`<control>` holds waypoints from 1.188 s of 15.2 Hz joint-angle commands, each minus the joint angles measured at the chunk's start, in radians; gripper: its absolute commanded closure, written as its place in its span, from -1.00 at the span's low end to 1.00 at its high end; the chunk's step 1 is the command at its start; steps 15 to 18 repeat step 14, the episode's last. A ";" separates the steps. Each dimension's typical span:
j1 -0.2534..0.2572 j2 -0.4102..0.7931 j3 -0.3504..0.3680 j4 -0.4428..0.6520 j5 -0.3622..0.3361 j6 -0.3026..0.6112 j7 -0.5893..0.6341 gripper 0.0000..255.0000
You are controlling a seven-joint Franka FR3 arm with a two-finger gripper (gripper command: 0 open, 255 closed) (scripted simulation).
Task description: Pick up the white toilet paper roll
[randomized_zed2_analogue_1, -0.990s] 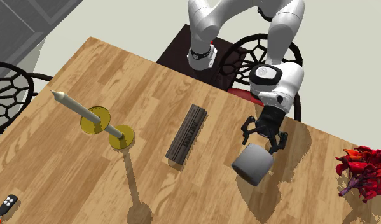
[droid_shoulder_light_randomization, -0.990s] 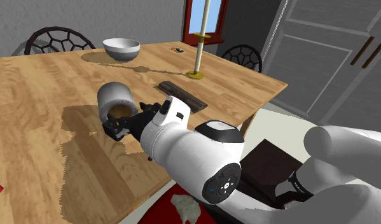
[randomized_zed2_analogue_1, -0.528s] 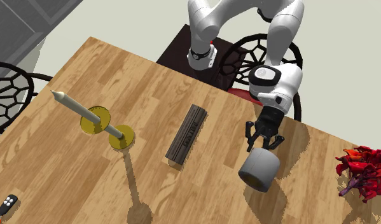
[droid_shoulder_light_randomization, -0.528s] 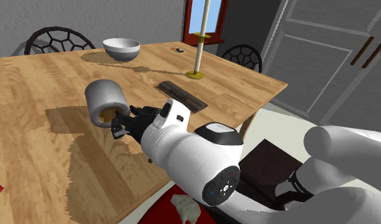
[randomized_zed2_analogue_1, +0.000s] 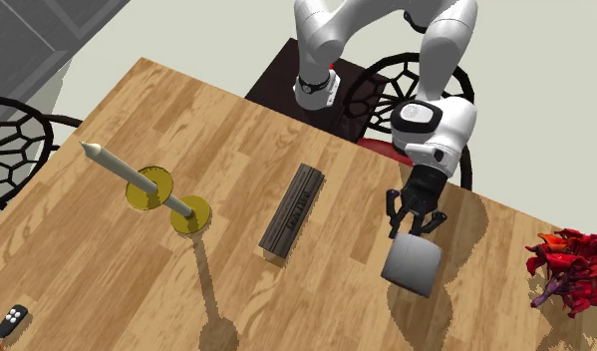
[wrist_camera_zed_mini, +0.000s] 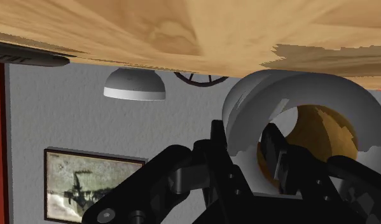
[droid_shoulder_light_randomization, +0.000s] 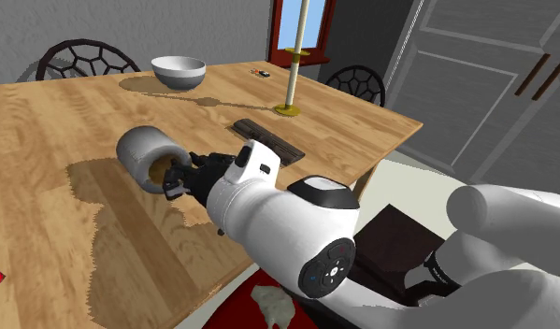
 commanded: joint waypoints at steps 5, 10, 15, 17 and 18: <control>0.016 0.044 -0.053 0.016 -0.021 -0.031 -0.045 1.00; 0.030 0.080 -0.097 0.033 -0.038 -0.059 -0.082 1.00; 0.036 0.095 -0.116 0.042 -0.045 -0.071 -0.098 1.00; 0.036 0.095 -0.116 0.042 -0.045 -0.071 -0.098 1.00; 0.036 0.095 -0.116 0.042 -0.045 -0.071 -0.098 1.00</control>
